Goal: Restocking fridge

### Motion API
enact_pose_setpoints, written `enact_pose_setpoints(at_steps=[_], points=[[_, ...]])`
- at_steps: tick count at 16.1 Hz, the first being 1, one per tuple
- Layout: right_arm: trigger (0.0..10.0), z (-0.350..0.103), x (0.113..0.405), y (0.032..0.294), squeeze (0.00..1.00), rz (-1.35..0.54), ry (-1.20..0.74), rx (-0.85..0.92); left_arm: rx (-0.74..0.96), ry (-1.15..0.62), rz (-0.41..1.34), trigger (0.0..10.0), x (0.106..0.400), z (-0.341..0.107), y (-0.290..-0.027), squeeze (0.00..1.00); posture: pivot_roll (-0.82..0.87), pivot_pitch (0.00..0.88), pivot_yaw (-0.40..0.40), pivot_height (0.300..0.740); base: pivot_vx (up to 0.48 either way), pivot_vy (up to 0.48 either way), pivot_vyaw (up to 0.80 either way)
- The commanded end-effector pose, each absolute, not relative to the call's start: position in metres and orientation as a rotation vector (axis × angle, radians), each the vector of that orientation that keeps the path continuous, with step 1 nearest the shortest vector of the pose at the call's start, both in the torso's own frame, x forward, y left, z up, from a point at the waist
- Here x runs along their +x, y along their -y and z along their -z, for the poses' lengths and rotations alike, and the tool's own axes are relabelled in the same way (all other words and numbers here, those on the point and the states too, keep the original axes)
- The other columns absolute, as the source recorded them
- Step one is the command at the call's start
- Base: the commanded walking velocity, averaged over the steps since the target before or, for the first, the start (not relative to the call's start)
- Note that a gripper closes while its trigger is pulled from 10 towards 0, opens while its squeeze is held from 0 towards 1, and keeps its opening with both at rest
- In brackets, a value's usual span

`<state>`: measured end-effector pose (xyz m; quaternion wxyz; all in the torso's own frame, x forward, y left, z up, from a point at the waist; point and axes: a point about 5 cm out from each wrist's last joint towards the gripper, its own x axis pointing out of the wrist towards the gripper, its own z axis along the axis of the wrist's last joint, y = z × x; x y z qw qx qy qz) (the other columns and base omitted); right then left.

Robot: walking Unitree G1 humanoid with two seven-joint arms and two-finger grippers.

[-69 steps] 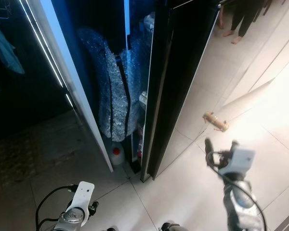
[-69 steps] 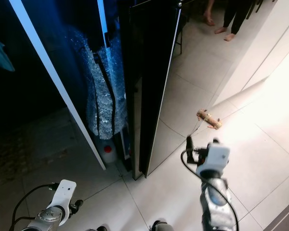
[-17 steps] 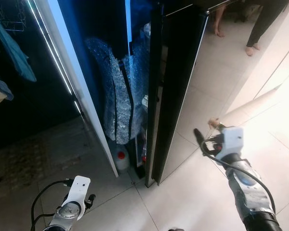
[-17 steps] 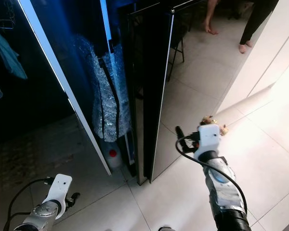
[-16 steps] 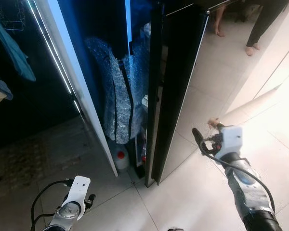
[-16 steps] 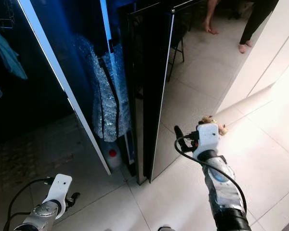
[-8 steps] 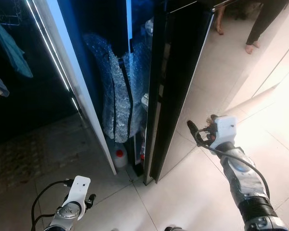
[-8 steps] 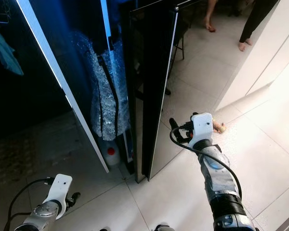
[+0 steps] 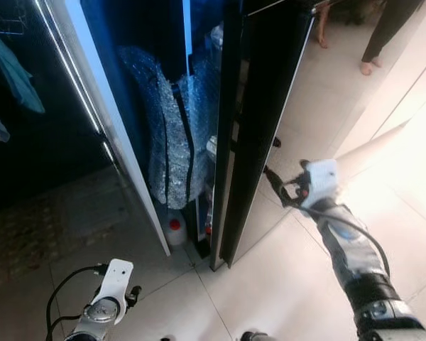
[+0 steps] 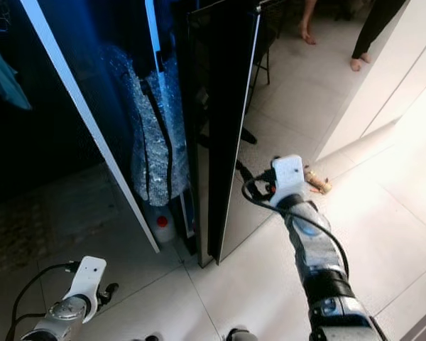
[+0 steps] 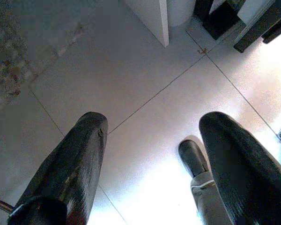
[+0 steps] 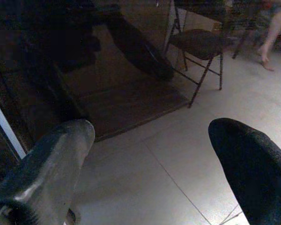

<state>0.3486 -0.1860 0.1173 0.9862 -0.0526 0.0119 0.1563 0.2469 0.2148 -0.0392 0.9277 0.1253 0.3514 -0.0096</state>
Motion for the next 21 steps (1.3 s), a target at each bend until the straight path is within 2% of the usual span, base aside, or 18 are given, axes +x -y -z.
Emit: enact_pose_setpoints(at_steps=[1, 13, 21], points=[[10.0, -0.114, 0.349, 0.182, 0.0, -0.352, -0.046, -0.127, 0.248, -0.725, 0.012, 10.0, 0.243, 0.042, -0.215, 0.0, -0.18, 0.204, -0.003, 0.74, 0.0, 0.0, 0.0], [10.0, -0.114, 0.352, 0.174, 0.0, -0.474, -0.069, -0.147, 0.24, -0.724, 0.005, 10.0, 0.239, 0.045, -0.213, 0.0, -0.16, 0.193, -0.021, 0.74, 0.0, 0.0, 0.0], [10.0, -0.129, 0.362, 0.154, 0.0, -0.578, -0.028, -0.133, 0.236, -0.716, 0.005, 10.0, 0.24, 0.044, -0.212, 0.0, -0.16, 0.194, -0.025, 0.74, 0.0, 0.0, 0.0]])
